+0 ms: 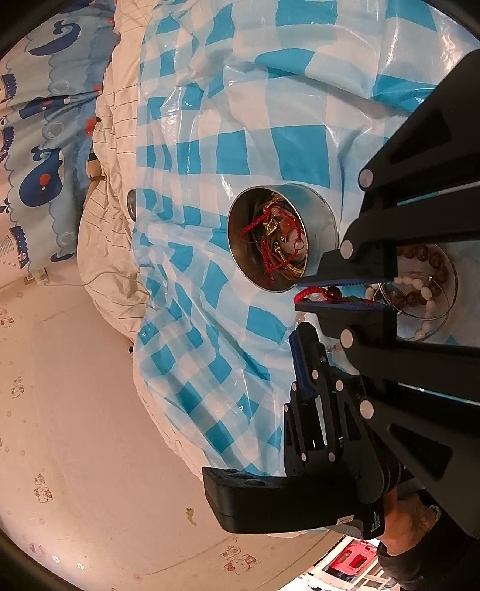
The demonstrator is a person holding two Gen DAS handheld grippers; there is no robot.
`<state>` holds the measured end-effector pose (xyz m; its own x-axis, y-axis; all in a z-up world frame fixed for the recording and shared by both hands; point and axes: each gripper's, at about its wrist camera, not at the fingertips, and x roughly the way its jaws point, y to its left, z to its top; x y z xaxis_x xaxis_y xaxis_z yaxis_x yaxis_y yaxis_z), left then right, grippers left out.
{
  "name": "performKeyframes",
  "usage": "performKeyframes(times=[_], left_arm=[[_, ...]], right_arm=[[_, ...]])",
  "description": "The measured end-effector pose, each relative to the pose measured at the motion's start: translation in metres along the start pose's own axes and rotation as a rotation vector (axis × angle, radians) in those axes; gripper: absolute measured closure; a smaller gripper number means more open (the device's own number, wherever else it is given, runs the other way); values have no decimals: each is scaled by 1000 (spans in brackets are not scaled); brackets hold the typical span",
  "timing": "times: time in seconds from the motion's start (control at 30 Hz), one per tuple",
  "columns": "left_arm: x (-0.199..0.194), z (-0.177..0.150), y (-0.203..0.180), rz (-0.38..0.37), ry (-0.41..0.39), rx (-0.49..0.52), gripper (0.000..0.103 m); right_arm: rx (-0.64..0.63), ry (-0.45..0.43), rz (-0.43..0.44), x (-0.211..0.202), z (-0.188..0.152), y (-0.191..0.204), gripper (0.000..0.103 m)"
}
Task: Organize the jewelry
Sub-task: 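Drop the pink-pearl bracelet into the tin with the left tool while the right tool drops the red cord in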
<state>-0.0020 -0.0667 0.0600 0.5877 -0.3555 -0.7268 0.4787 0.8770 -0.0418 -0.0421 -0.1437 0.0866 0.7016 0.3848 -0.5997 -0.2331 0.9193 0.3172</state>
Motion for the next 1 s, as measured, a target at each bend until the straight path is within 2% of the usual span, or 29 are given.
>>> performKeyframes(times=[0.43,1.0], left_arm=[[-8,9,-5,-8,-45,-10,96],[-8,16,-10,-12,-59,-12,96]], right_arm=[[5,-5,-10,-3,1,-2,95],[9,-13,-14,-5,2,-4,95]])
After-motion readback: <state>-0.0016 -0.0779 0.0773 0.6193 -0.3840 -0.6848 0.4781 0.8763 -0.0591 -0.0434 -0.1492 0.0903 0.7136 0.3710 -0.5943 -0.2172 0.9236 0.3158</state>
